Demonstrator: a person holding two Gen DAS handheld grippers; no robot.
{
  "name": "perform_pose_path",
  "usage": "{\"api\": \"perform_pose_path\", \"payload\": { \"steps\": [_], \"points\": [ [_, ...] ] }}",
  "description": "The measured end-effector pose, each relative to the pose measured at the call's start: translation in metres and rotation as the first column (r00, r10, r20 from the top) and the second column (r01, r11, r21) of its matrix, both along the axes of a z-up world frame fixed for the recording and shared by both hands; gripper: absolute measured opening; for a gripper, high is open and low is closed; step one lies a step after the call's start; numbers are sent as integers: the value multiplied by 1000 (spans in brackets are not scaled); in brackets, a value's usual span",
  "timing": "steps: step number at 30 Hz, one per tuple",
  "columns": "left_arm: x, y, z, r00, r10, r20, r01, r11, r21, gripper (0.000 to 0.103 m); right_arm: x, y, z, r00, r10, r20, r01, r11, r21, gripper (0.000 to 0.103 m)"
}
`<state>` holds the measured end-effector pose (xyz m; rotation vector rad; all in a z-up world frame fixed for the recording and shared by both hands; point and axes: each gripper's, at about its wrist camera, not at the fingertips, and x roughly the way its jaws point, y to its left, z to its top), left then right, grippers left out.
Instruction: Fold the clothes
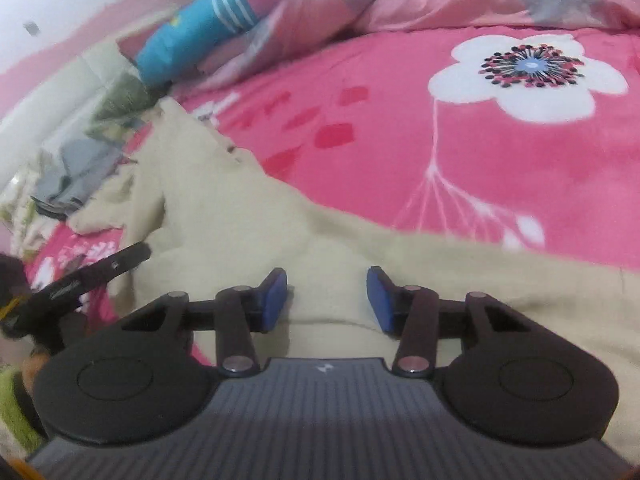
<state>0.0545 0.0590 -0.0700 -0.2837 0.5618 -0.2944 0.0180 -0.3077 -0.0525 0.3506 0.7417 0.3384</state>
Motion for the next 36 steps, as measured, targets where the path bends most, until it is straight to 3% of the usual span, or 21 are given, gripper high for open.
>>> {"api": "perform_pose_path", "payload": {
  "steps": [3, 7, 12, 18, 23, 28, 33, 36],
  "points": [
    [0, -3, 0, 1000, 7, 2, -7, 1000, 11, 90, -41, -8, 4, 999, 10, 30, -11, 999, 43, 41],
    [0, -7, 1, 1000, 13, -1, -13, 999, 37, 90, -82, -6, 4, 998, 22, 54, -24, 999, 34, 41],
    [-1, -15, 2, 1000, 18, -2, -18, 995, 101, 91, -113, -6, -8, 997, -4, 71, -2, 997, 82, 41],
    [-4, -15, 2, 1000, 24, 1, -24, 995, 102, 91, -133, -6, -2, 998, -14, 54, 8, 994, 108, 43],
    [-5, -12, 3, 1000, 25, 4, -25, 996, 88, 91, -120, 6, 35, 982, 21, 186, -43, 993, 112, 43],
    [-7, -10, 2, 999, 31, 12, -32, 996, 79, 91, -65, 29, 55, 967, 21, 254, -41, 996, 77, 46],
    [-10, -5, 1, 999, 41, 20, -42, 998, 43, 91, -31, 51, 7, 984, -3, 178, 8, 1000, -26, 47],
    [-9, -6, 2, 999, 43, 21, -44, 998, 51, 91, -54, 63, -14, 960, 18, 278, 9, 995, -97, 47]
  ]
}}
